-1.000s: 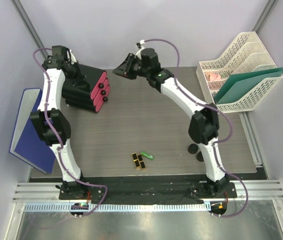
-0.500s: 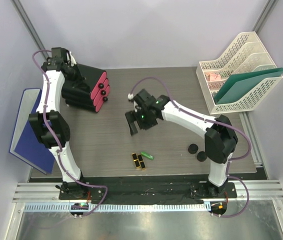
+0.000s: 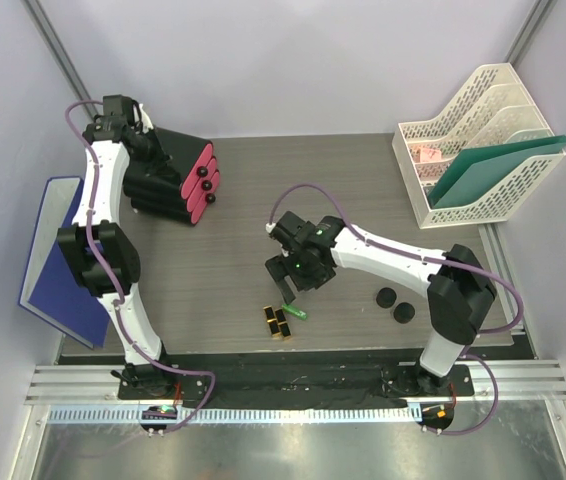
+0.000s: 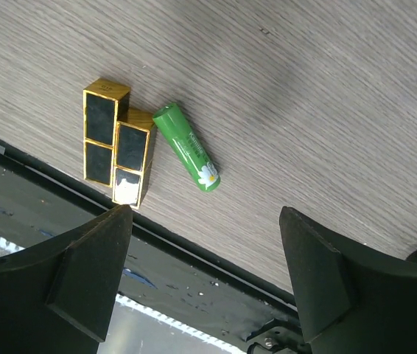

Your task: Organize the makeup

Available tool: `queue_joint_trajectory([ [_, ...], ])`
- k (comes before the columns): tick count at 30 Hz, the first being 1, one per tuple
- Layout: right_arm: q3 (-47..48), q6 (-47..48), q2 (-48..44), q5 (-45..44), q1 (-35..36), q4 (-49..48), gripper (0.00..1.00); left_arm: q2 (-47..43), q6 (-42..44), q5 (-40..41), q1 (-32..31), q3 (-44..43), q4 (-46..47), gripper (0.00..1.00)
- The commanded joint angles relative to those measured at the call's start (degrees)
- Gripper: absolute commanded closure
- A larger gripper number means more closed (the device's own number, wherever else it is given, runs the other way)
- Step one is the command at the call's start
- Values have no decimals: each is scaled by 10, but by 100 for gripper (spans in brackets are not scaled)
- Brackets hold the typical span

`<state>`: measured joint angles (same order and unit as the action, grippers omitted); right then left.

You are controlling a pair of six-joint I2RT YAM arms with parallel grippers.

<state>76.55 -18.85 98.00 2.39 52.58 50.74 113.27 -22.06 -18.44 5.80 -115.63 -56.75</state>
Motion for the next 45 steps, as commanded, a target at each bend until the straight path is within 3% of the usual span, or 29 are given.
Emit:
queue_joint_trajectory([
  [1,-4,-22,-19,-12,7,-16,14,-18,1,-11,2,-2,-20,100],
  [11,19,-27,0,-2,11,-36,14,-36,-3,-14,2,-5,-9,100],
  [20,119,-30,64,9,10,-60,14,-41,0,-18,2,-14,-8,100],
  [25,237,-38,145,34,-16,-79,14,-38,3,-14,2,-28,-20,100],
  [29,321,-111,199,117,-63,-156,19,-38,4,-14,2,-25,-25,100],
  [33,338,-211,240,190,-107,-266,24,-37,3,-16,2,-23,-27,100],
  [36,341,-292,273,235,-129,-363,36,-37,4,-13,2,-25,-26,100],
  [40,367,-382,329,280,-137,-478,40,-35,6,-10,2,-28,-29,100],
  [45,474,-451,424,317,-134,-505,41,-32,7,-7,3,-29,-33,100],
])
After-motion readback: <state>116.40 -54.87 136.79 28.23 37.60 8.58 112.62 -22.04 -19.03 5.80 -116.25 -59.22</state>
